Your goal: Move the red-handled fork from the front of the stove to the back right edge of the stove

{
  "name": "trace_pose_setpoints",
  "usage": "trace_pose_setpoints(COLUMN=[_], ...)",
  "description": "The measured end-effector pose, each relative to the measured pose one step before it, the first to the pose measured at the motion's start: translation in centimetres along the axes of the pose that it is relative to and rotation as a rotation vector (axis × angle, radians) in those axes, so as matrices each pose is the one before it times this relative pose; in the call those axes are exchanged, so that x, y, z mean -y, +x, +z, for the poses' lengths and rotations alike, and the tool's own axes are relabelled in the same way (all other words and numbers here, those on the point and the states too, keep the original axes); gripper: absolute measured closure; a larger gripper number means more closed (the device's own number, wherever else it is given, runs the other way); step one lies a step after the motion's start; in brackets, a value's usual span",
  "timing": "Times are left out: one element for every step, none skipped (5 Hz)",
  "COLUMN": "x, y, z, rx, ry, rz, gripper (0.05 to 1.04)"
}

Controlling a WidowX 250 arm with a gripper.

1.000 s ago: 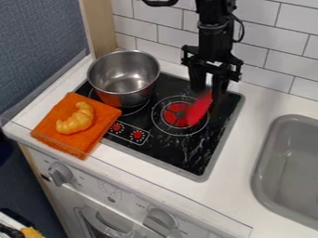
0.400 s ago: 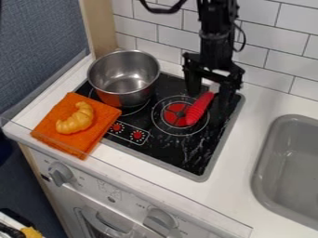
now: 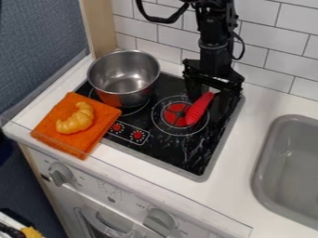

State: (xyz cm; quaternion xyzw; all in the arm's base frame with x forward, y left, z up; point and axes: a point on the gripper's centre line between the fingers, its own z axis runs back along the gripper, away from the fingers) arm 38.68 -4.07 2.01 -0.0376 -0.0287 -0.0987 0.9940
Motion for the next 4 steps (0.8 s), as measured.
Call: trace_pose_setpoints(x=[0.082, -0.061, 0.056, -0.056], y=[-0.037, -0.024, 0.051, -0.051], z=[-0.036, -0.054, 0.027, -0.027], rx=[-0.0014, -0.0014, 0.0014, -0.0014], ry=[-0.0015, -0.0001, 0.0001, -0.0001], rz=[-0.0098, 0.0016, -0.0016, 0.0016], gripper=[0.083, 0.083, 0.083, 0.083])
